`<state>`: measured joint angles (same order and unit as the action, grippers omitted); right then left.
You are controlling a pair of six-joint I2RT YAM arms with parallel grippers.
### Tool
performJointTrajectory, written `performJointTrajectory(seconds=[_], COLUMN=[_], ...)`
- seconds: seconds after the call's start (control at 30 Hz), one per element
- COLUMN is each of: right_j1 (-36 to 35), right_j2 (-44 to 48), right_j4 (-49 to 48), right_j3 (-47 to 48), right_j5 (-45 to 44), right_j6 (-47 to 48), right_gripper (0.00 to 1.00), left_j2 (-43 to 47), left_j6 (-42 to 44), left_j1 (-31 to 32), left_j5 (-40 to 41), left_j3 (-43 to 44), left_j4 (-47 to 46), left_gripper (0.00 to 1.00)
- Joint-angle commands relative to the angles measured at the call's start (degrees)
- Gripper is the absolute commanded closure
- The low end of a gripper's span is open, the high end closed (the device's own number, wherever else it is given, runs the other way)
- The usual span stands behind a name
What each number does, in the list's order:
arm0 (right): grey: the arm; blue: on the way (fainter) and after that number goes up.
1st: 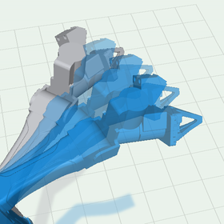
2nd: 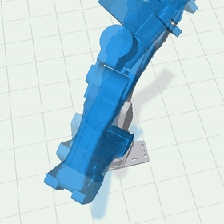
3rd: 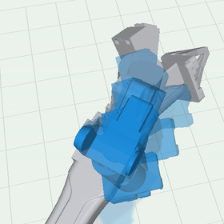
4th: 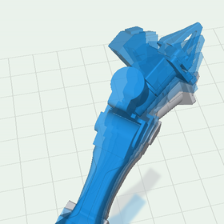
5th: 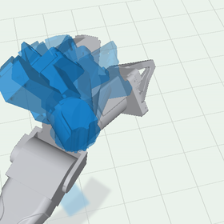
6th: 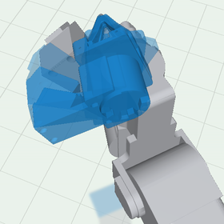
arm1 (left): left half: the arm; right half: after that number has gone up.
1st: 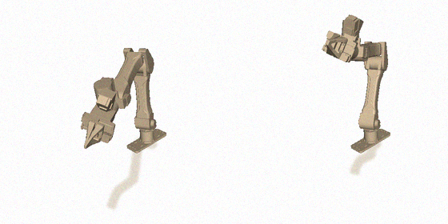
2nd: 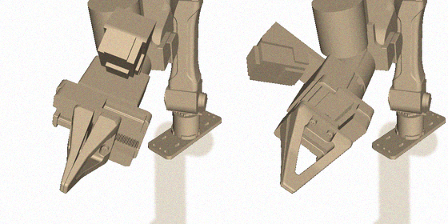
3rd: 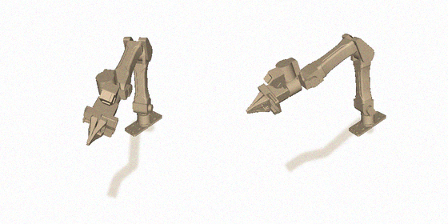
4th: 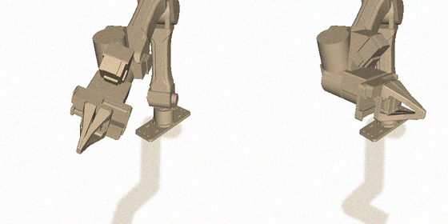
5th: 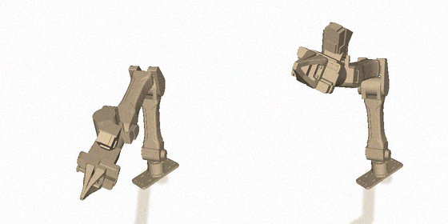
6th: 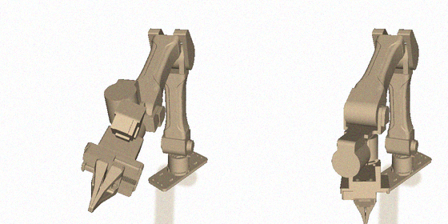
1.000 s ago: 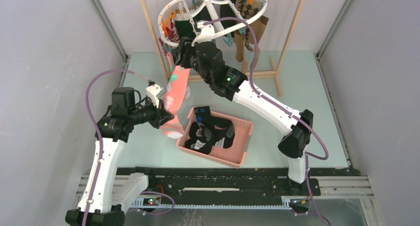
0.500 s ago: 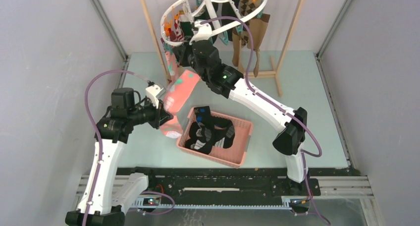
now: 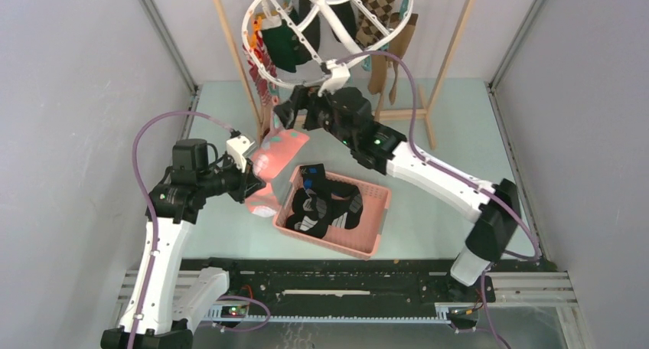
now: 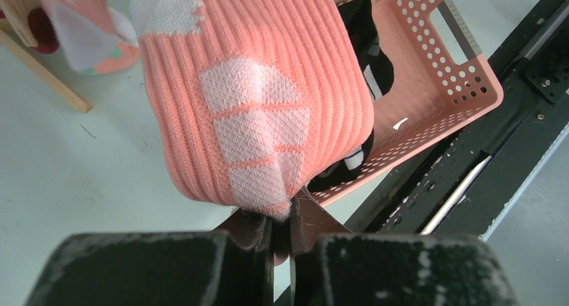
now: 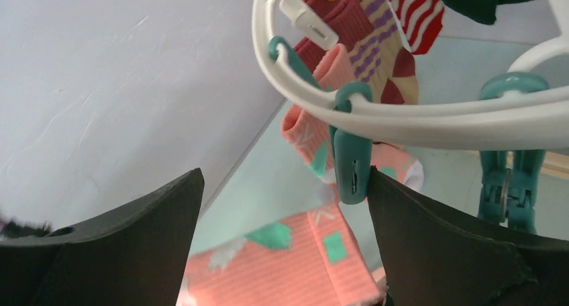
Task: Remove the socks clipped to the hanger
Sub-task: Remove the sock from the hanger, then place the sock in the bin.
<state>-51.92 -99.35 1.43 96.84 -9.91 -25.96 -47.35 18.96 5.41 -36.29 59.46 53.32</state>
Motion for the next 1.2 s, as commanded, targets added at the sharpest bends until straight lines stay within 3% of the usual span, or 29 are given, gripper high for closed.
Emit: performJointTrajectory(seconds=[0.0,0.17,0.37,0.8,1.17], right_j1=[-1.44,-3.7,-5.23,-0.59,1.37], right_j2=[9.15,11.81,10.56,9.77,7.78], right_j4=[-7.6,-12.39,-12.74,-1.77,-2.7], right_j3=[-11.48,-18.37,-18.26,-3.2,0.52], right_j5=[8.91,17.6,15.29,12.9,12.56], right_j6=[-1.46,-1.71,-2.24,-0.02,-0.06], right_gripper=[0.0,0.0,0.0,0.0,0.0], left_j2=[0.26,0.44,0.42,-0.48,0.75], left_j6=[1.83,1.64,1.24,-0.76,-1.28], left_j1=[0.32,0.36,0.3,0.37,0.31], left_j5=[-2.22,-4.56,-4.97,-4.38,-3.39], left_j3=[0.99,0.7,1.66,2.49,1.83], left_j4=[-0.76,-1.42,-1.55,-3.27,-3.31], left_gripper=[0.98,0.97,0.97,0.98,0.98])
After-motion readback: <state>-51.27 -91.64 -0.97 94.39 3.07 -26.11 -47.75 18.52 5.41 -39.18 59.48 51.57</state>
